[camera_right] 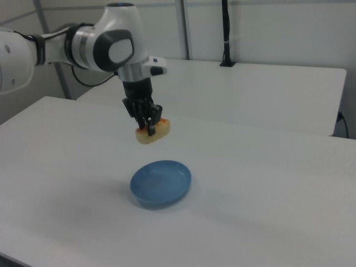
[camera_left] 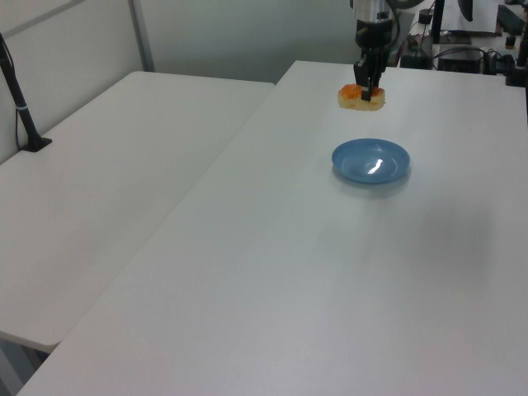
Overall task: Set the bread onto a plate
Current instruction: 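Lift the bread roll and carry it over the blue plate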
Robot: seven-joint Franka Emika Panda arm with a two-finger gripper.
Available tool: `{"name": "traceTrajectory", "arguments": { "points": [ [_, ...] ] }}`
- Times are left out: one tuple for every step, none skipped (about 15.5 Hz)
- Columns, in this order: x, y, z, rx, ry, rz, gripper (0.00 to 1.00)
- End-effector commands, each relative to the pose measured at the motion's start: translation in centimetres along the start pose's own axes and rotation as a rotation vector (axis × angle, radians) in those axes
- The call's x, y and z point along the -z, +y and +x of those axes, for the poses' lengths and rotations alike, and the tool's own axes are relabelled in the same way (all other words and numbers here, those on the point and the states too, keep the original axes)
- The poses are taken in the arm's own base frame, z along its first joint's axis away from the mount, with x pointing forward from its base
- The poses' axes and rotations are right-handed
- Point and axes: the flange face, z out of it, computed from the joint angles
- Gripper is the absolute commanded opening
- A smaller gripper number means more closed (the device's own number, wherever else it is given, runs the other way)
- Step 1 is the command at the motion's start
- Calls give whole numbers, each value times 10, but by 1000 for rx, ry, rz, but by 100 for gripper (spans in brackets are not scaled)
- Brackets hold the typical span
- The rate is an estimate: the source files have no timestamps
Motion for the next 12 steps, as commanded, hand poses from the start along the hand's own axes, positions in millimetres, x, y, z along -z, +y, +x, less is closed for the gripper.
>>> {"name": "traceTrajectory", "arguments": {
  "points": [
    [-42, 17, -13, 0, 59, -15, 34],
    [-53, 21, -15, -4, 70, -15, 34],
    [-65, 27, -17, -12, 66, -17, 34],
    [-76, 28, -20, -12, 60, -19, 34],
    [-85, 30, -22, -3, 51, -24, 34],
    [-95, 30, -25, 23, 33, -36, 34],
    [-100, 30, -26, 34, 24, -38, 34],
    [-108, 32, -27, 31, 11, -38, 34],
    [-112, 34, -27, 27, 11, -38, 34],
    [-116, 35, -27, 26, 16, -38, 34],
    [-123, 34, -27, 29, 19, -37, 34],
    [-127, 34, -27, 29, 22, -37, 34]
  ]
}}
